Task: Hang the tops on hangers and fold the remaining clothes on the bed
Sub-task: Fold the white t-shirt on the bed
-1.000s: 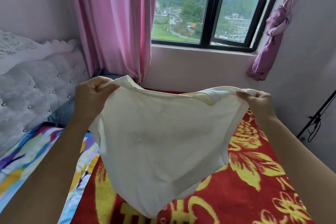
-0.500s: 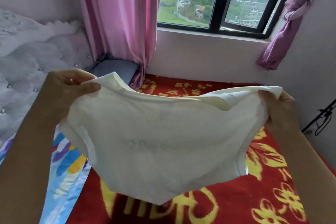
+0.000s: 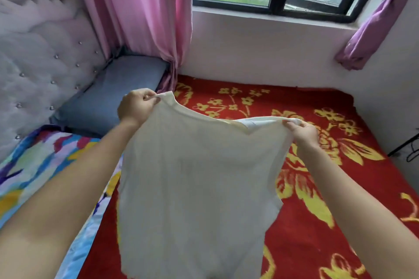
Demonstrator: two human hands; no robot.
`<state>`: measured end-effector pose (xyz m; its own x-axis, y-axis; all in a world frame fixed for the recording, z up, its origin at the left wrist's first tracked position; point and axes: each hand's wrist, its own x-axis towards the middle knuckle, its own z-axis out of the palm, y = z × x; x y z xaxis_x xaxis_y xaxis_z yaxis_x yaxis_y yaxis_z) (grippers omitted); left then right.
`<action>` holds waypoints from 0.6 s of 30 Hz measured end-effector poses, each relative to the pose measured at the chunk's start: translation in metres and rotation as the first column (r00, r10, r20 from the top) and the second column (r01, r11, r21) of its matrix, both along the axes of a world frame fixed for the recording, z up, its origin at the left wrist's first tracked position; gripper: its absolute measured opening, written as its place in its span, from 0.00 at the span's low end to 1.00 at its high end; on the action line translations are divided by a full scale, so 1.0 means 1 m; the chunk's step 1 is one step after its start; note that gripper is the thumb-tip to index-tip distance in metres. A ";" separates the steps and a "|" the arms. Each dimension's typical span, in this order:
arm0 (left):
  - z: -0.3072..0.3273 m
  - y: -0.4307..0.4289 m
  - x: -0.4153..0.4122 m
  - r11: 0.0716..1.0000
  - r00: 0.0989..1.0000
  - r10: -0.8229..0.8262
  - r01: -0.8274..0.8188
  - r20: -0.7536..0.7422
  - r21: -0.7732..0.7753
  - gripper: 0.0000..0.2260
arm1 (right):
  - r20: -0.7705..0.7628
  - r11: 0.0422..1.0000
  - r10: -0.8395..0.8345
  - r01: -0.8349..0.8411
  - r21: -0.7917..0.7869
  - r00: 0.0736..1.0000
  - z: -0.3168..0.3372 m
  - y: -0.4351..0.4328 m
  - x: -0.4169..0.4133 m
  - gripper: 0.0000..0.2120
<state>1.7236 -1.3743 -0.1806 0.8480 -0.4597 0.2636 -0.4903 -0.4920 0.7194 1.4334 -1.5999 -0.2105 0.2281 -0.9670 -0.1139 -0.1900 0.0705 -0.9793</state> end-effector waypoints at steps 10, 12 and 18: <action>-0.158 -0.069 0.006 0.870 0.941 0.121 0.053 -0.317 0.490 0.35 | -0.405 0.937 0.311 -0.207 0.280 0.860 -0.129 -0.044 0.038 0.43; -0.217 -0.039 -0.018 0.818 0.886 0.175 0.111 -0.429 0.564 0.36 | -0.484 0.909 0.362 -0.189 0.371 0.797 -0.181 -0.017 0.016 0.39; -0.344 0.064 -0.083 0.640 0.730 0.370 0.247 -0.574 0.727 0.36 | -0.568 0.790 0.510 -0.091 0.606 0.646 -0.309 0.055 -0.041 0.25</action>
<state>1.6408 -1.3099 -0.5246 0.6735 -0.1579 -0.7221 -0.0216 -0.9807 0.1943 1.3925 -1.5448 -0.5197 0.1485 -0.6091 -0.7791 -0.8714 0.2918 -0.3942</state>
